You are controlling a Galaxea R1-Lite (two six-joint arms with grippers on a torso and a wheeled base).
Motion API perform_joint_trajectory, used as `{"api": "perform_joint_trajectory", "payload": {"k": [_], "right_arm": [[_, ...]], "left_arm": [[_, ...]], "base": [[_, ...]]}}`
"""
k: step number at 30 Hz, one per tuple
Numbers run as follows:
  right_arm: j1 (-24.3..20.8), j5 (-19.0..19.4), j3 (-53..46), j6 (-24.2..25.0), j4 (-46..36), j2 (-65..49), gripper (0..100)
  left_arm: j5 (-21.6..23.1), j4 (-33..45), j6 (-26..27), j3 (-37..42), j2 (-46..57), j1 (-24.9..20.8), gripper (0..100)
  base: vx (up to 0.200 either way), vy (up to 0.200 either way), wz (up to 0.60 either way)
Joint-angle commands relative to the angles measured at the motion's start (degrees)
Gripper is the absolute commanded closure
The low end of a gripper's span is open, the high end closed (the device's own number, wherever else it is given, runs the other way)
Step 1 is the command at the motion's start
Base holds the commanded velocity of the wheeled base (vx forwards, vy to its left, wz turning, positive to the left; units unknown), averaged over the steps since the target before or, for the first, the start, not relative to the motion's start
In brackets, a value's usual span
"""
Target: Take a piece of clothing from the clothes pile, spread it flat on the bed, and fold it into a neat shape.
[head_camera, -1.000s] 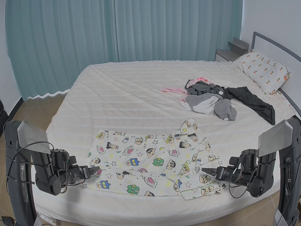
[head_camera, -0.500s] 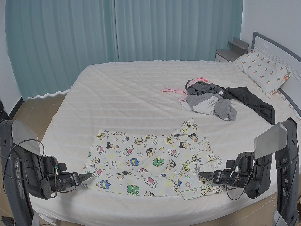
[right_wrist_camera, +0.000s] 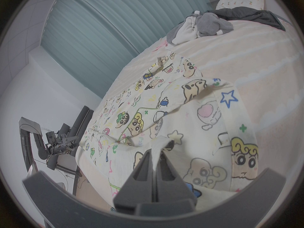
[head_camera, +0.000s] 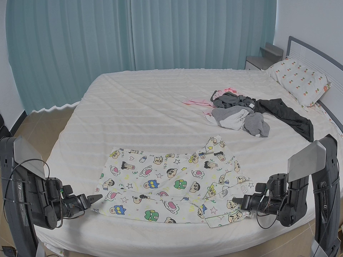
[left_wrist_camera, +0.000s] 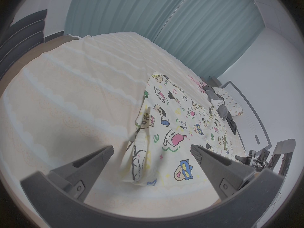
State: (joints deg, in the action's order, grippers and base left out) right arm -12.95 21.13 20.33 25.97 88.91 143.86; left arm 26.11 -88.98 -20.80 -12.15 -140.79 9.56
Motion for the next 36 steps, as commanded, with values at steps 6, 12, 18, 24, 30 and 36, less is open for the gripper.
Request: {"api": "perform_joint_trajectory", "payload": {"k": [6,12,18,24,30,36], "right_arm": [[2.5,-0.2,3.0,0.3,0.7,-2.8,100],[2.7,-0.3,3.3,0.2,0.7,-2.4,100],[2.8,-0.8,3.5,0.1,0.7,-0.8,100],[3.0,-2.1,5.4,0.1,0.7,1.2,0],[4.3,-4.1,4.9,0.2,0.7,-0.9,0],[7.4,-5.9,3.0,0.4,0.6,-7.9,0]], "left_arm": [[0.0,-0.9,0.0,0.3,-0.3,-0.1,0],[-0.1,-0.9,0.1,0.3,-0.3,-0.1,0],[-0.1,-0.9,0.4,0.3,-0.3,-0.1,0],[-0.2,-0.9,0.4,0.2,-0.3,-0.1,0],[-0.5,-0.9,0.0,0.3,0.0,-0.2,0],[-0.6,-0.9,-0.8,2.5,1.0,-1.1,0]], "base": [[0.0,0.0,0.0],[0.0,0.0,0.0],[0.0,0.0,0.0],[0.0,0.0,0.0],[0.0,0.0,0.0],[0.0,0.0,0.0]]}}
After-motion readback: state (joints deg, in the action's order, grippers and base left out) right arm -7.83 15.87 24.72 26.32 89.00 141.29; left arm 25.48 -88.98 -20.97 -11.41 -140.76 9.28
